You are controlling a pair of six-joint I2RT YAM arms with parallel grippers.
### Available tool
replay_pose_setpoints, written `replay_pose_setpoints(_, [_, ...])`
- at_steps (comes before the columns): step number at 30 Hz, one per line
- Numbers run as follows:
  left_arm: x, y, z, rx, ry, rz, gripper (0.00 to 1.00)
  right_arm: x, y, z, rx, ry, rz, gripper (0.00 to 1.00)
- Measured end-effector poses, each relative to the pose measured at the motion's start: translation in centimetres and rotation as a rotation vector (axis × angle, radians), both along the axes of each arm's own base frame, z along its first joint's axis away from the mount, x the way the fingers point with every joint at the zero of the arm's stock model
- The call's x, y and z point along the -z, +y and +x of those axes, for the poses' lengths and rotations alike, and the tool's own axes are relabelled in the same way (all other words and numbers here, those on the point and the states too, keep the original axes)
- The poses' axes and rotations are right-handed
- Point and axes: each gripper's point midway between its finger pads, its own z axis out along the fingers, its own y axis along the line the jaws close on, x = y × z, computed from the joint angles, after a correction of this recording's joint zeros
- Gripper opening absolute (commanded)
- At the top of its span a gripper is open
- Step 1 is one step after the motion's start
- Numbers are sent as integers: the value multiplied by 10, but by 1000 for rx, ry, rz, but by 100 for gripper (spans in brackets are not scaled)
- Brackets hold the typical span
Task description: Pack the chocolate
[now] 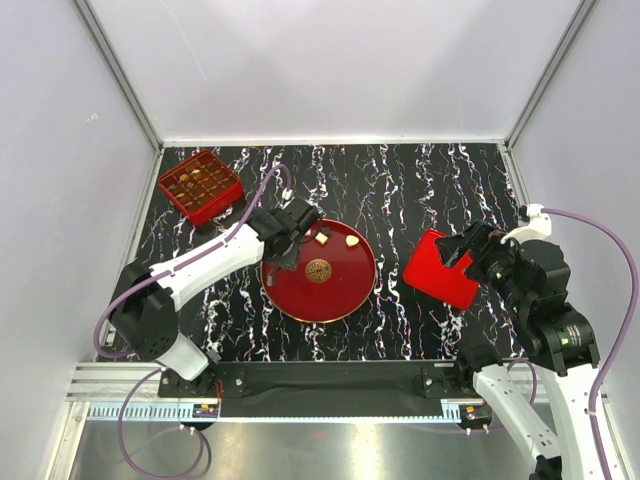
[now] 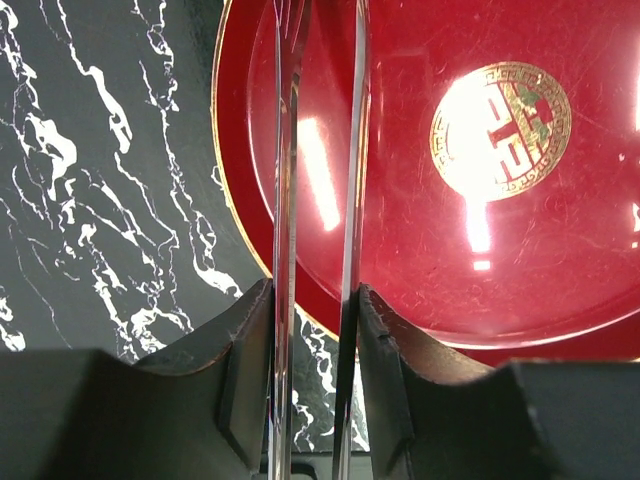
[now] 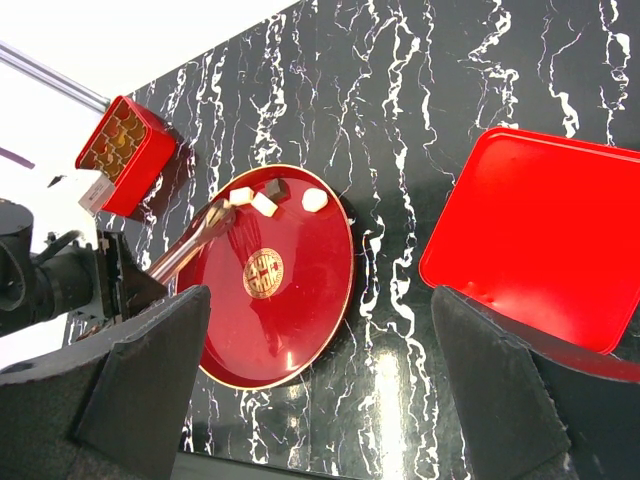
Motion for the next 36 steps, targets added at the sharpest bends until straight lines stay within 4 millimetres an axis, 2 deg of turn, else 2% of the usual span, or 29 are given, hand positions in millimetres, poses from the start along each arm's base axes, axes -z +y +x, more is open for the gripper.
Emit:
replay_pose_setpoints(4, [-9,2,-7,9,3,2,36,-1,0,-1,2,-5,6,100])
replay_pose_setpoints(14, [-45,6,-17,15,-55,-73,36,-4,-1,-5,6,-17,21,100])
replay_pose_setpoints(19, [-66,6,-8,7,-92,-94,36,-6,1,-8,-3,-25,34,100])
replay_pose_setpoints(23, [-93,21,23,-54,-148,-112,36,-7,3,-9,-14,-24,43,100])
replay_pose_setpoints(27, [-113,62,74,-179,-216,-95,35,-7,4,-9,-16,-23,46,100])
replay_pose_setpoints(30, [-116,103,111,-286,-234,-65,35,-5,5,-8,-20,-19,49,100])
replay_pose_setpoints(36, [-106,165,166,-428,-226,-21,34,3,10,-4,-40,1,51,100])
